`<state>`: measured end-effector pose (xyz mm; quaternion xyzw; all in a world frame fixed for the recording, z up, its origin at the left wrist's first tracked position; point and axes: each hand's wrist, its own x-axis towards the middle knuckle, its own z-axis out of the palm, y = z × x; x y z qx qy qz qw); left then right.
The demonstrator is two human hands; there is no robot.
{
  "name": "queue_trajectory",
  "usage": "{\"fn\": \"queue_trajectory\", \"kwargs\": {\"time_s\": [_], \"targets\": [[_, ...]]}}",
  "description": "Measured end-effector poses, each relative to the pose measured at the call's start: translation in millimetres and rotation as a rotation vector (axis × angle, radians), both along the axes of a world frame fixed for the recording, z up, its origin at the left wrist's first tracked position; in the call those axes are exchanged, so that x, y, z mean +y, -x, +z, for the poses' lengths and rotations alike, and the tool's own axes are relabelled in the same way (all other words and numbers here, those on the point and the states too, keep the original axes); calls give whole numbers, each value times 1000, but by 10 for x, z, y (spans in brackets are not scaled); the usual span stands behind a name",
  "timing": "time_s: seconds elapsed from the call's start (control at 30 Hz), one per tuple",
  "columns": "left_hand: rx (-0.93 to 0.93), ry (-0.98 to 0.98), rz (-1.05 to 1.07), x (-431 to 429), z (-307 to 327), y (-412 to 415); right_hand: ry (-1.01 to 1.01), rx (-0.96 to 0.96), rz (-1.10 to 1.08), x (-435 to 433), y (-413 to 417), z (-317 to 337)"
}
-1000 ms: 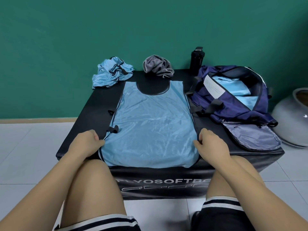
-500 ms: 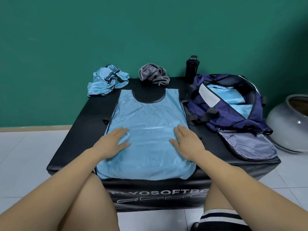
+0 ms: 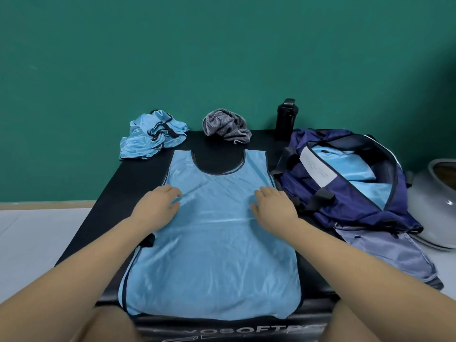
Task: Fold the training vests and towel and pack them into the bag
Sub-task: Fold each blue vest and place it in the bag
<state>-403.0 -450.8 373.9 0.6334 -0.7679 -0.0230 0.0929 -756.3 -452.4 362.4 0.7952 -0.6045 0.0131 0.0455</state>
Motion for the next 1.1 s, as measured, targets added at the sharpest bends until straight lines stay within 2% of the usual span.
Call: {"fn": "queue_trajectory", "kwargs": {"time_s": [0.2, 0.33, 0.5, 0.73, 0.83, 1.1], "targets": [[67, 21, 54, -740, -131, 75, 62, -6, -132, -921, -1, 148], [179, 45, 216, -1133, -110, -30, 61, -69, -199, -1440, 96, 180], [203, 56, 392, -1571, -145, -280, 36, -53, -267, -1905, 151, 161], [302, -63, 474, -1896, -125, -251, -153, -396, -456, -2361, 243, 116], [356, -75, 524, -1978, -140, -265, -124, -438, -470, -2508, 306, 55], [419, -67, 599, -2107, -173, -435, -10, -765, -508, -2560, 366, 44]]}}
